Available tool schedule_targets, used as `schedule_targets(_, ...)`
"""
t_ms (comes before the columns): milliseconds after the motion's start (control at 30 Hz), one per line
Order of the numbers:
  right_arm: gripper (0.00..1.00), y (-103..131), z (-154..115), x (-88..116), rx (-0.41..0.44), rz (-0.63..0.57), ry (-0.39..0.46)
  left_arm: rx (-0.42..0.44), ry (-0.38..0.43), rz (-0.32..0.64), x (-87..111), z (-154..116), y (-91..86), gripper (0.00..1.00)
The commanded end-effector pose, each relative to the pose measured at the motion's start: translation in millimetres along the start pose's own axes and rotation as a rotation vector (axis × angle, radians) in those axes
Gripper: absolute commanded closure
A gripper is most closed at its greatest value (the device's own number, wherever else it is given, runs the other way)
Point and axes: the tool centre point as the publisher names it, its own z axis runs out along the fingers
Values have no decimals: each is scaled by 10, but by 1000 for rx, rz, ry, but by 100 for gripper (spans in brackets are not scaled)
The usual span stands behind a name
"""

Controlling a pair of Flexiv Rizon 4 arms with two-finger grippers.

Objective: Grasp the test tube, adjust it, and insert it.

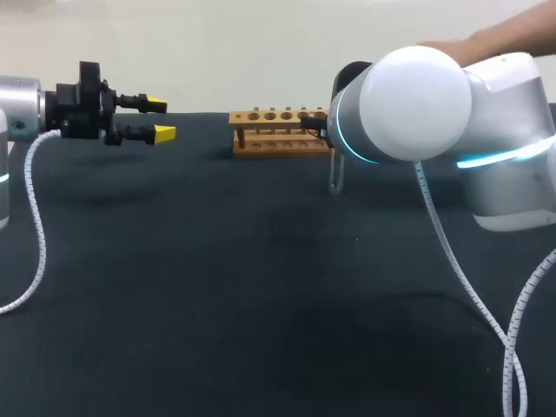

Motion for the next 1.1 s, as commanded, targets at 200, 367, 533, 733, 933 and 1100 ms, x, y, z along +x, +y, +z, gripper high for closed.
schedule_targets(200,100,-10,-3,12,-3,1,-6,-5,-3,3,11,-2,-17,0)
schedule_targets(367,100,-10,-3,12,-3,1,-6,-5,-3,3,11,-2,-17,0)
schedule_targets(533,100,17,113,10,3,-30,-7,-5,-3,3,11,-2,-17,0)
schedule_targets(733,100,71,347,27,18,-96,-18,-5,-3,3,11,-2,-17,0)
schedule_targets(933,100,145,540,31,14,-153,9,-5,-3,3,11,-2,-17,0)
schedule_targets(1100,100,199,691,35,15,-162,30,-5,-3,3,11,-2,-17,0)
